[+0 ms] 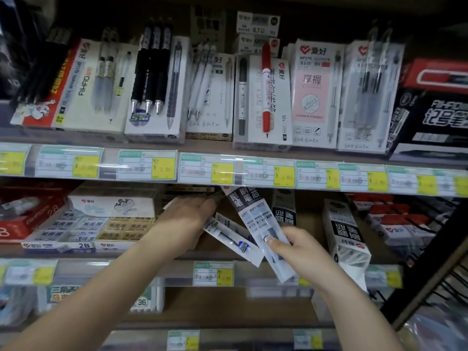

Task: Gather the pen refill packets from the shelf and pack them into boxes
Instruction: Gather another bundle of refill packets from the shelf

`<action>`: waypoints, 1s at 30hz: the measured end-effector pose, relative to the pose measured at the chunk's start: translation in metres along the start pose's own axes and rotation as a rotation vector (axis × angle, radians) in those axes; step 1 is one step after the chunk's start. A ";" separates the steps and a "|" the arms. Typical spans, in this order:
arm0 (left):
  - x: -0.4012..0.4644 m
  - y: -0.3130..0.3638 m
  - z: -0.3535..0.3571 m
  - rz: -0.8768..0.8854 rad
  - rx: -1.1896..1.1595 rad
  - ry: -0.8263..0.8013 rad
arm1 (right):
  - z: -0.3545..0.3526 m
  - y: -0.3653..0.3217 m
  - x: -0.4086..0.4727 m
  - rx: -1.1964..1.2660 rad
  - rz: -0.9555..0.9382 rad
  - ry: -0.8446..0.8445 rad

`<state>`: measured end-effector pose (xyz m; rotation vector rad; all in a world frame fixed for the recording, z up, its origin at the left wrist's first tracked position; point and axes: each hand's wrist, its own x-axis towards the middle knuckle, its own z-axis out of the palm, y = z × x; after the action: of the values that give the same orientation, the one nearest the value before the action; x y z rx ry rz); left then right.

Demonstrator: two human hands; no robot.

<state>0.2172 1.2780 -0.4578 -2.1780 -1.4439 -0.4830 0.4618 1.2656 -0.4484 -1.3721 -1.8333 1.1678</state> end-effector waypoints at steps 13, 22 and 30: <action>0.008 0.003 -0.019 -0.002 0.030 -0.008 | -0.010 -0.004 0.027 0.287 0.158 -0.198; 0.009 -0.001 -0.026 -0.195 -0.038 -0.131 | -0.006 -0.005 0.034 0.362 0.146 -0.186; 0.004 0.002 -0.016 0.000 -0.048 -0.277 | -0.001 -0.004 0.022 0.687 0.226 -0.451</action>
<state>0.2200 1.2717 -0.4429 -2.3556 -1.5877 -0.2228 0.4540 1.2867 -0.4458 -0.9693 -1.3301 2.1122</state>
